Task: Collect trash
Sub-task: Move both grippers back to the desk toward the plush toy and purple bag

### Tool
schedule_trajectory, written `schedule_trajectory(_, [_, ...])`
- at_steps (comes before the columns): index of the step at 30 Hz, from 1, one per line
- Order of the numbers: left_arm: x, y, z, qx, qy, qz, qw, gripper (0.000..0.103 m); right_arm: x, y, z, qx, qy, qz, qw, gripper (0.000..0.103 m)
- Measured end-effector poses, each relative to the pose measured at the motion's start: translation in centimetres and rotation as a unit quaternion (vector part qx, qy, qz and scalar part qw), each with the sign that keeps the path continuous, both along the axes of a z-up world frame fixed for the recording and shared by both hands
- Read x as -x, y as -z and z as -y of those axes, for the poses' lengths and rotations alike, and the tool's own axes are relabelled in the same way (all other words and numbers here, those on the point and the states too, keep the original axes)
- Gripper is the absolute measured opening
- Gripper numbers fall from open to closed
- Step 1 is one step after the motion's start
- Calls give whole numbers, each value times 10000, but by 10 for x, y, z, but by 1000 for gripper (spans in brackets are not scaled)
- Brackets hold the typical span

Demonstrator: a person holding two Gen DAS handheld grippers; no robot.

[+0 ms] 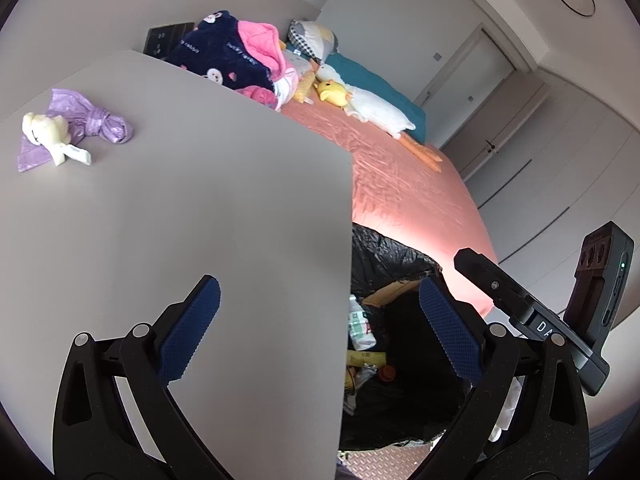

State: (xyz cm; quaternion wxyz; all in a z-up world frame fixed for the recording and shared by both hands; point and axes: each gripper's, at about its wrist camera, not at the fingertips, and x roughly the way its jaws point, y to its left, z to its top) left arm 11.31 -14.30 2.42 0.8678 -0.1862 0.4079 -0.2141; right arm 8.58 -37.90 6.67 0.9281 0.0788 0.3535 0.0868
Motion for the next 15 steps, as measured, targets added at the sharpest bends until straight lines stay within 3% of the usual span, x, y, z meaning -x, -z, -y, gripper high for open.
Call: schedule_trajectory(15, [-3, 2, -75, -295, -881, -20, 9957, 96, -37, 12, -68, -49, -562, -124, 9983, 78])
